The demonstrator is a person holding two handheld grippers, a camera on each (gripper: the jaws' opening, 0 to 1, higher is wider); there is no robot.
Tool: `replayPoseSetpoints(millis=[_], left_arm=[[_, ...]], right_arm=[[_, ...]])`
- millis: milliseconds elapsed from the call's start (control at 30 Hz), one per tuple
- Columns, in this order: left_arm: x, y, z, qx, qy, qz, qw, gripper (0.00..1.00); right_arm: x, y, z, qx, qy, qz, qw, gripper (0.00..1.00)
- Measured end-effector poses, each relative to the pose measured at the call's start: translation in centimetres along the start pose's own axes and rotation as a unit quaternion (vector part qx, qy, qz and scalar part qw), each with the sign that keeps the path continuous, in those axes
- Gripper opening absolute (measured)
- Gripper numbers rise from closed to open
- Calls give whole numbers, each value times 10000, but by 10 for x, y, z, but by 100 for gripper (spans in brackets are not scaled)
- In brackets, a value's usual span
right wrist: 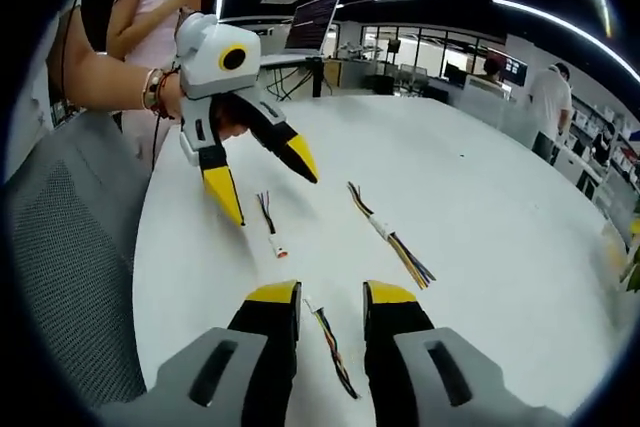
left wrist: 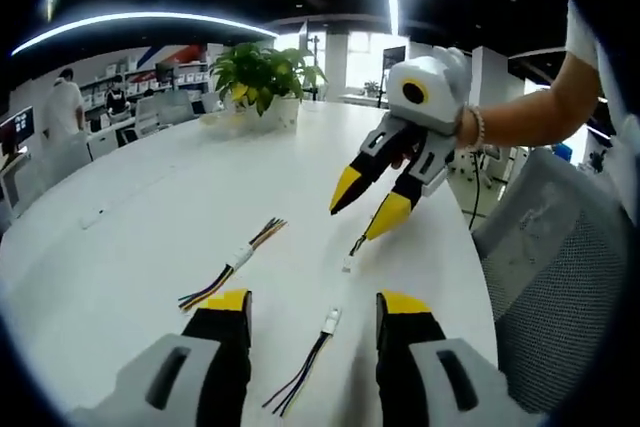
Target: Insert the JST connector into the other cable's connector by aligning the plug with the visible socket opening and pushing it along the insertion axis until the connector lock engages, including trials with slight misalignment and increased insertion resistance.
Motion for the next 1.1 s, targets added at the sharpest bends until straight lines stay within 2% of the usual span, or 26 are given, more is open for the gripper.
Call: replayPoseSetpoints(millis=[167, 467, 733, 867, 1100], left_arm=[[-13, -5, -7, -14, 124, 98, 9999, 42], [-24, -11, -12, -94, 242, 239, 9994, 38], [-26, -10, -12, -40, 237, 313, 9992, 32], [-26, -11, -12, -50, 226, 265, 9994, 24], [-28, -15, -13, -97, 240, 204, 9995, 21]], right_arm=[[-10, 4, -7, 116, 121, -33, 9999, 20], [-16, 5, -15, 189, 198, -48, 9996, 18], [-21, 3, -21, 225, 316, -36, 9992, 15], [-23, 2, -22, 225, 334, -42, 9992, 13], [-25, 1, -22, 215, 274, -129, 9993, 12]])
Point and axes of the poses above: the point that each gripper's makers call its tool centre point, and the gripper's own axes: z roughly backward along the fingers, y roughly to its left, x roughly out of its top, the point moved 8 cm from there along z, roughly backward along the fingers, and after that the axes turned 14 degrees about x, right-handed, at the moved point
